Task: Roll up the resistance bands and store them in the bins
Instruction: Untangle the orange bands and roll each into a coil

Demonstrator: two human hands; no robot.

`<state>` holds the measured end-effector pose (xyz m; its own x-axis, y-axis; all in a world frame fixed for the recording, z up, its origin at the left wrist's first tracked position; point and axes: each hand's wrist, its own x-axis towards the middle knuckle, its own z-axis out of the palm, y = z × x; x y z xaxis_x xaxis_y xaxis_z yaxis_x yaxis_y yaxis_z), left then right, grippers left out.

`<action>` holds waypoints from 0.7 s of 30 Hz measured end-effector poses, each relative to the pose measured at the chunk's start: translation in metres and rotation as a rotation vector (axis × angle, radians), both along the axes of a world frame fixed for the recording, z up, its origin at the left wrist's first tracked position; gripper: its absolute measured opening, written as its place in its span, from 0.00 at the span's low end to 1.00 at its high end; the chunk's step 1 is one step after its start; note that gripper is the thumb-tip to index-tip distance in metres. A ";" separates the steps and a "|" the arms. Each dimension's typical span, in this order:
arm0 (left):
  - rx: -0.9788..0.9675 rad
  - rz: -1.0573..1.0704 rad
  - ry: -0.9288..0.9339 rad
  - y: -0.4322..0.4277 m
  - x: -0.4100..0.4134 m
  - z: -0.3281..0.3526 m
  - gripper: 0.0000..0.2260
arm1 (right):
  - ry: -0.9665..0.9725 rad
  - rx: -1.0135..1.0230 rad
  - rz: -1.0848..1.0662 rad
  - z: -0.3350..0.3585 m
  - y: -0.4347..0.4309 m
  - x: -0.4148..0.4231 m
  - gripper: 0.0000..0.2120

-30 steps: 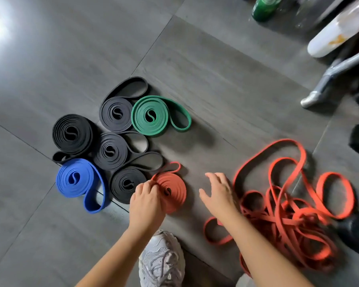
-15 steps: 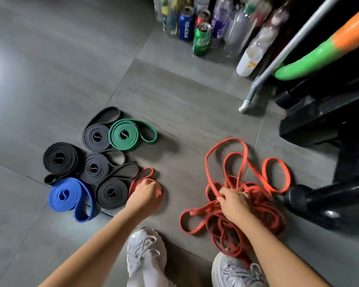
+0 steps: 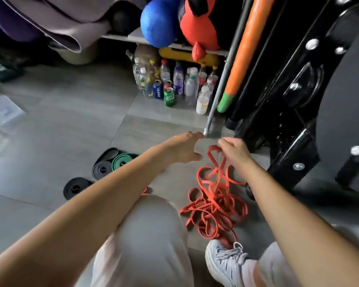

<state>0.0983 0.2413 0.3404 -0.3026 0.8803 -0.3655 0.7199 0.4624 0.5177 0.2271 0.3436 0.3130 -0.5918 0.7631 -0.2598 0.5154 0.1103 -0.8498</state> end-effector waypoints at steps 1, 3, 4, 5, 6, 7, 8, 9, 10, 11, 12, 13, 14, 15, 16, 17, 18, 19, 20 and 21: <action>0.046 -0.015 -0.027 -0.002 0.012 0.013 0.28 | 0.044 0.003 0.014 0.014 -0.003 0.007 0.21; 0.112 -0.051 -0.020 -0.007 0.031 0.031 0.21 | 0.120 0.025 0.052 0.036 -0.009 0.023 0.21; 0.142 -0.051 0.004 -0.011 0.039 0.041 0.16 | 0.154 0.033 0.062 0.046 -0.012 0.033 0.21; 0.185 -0.033 0.016 -0.016 0.046 0.050 0.12 | 0.189 0.028 0.058 0.053 -0.016 0.043 0.21; 0.240 0.001 -0.004 -0.020 0.054 0.060 0.09 | 0.225 0.008 0.044 0.060 -0.020 0.052 0.21; 0.293 0.057 -0.074 -0.024 0.060 0.070 0.07 | 0.268 -0.023 0.034 0.065 -0.024 0.060 0.19; 0.339 0.120 -0.175 -0.027 0.068 0.081 0.05 | 0.308 -0.049 0.048 0.072 -0.029 0.067 0.16; 0.375 0.173 -0.273 -0.031 0.076 0.092 0.04 | 0.345 -0.070 0.085 0.079 -0.034 0.073 0.12; 0.413 0.208 -0.362 -0.035 0.084 0.104 0.04 | 0.404 -0.105 0.131 0.084 -0.040 0.078 0.10; 0.461 0.229 -0.443 -0.037 0.091 0.114 0.04 | 0.465 -0.153 0.182 0.085 -0.044 0.082 0.11; 0.520 0.244 -0.512 -0.040 0.097 0.123 0.04 | 0.510 -0.200 0.242 0.083 -0.049 0.085 0.13; 0.581 0.262 -0.560 -0.043 0.102 0.132 0.03 | 0.496 -0.217 0.282 0.078 -0.054 0.087 0.15; 0.639 0.285 -0.592 -0.046 0.104 0.141 0.04 | 0.446 -0.224 0.305 0.072 -0.060 0.089 0.15; 0.690 0.313 -0.620 -0.047 0.104 0.148 0.05 | 0.358 -0.193 0.293 0.064 -0.066 0.091 0.14; 0.736 0.348 -0.656 -0.048 0.104 0.153 0.06 | 0.278 -0.137 0.251 0.052 -0.068 0.094 0.12; 0.783 0.388 -0.696 -0.050 0.102 0.158 0.06 | 0.193 -0.060 0.195 0.041 -0.067 0.098 0.11; 0.833 0.429 -0.745 -0.051 0.099 0.161 0.06 | 0.102 0.008 0.162 0.029 -0.065 0.105 0.09; 0.884 0.465 -0.794 -0.053 0.096 0.164 0.06 | 0.009 0.052 0.157 0.022 -0.062 0.114 0.08; 0.923 0.491 -0.826 -0.055 0.093 0.166 0.06 | -0.040 0.076 0.153 0.014 -0.059 0.122 0.06; 0.943 0.506 -0.836 -0.058 0.090 0.166 0.06 | -0.063 0.074 0.137 0.010 -0.055 0.128 0.05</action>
<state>0.1882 0.1836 0.5060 -0.6513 0.7549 0.0774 -0.1040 -0.1899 0.9763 0.3550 0.2883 0.3229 -0.6759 0.6946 -0.2463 0.5436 0.2442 -0.8030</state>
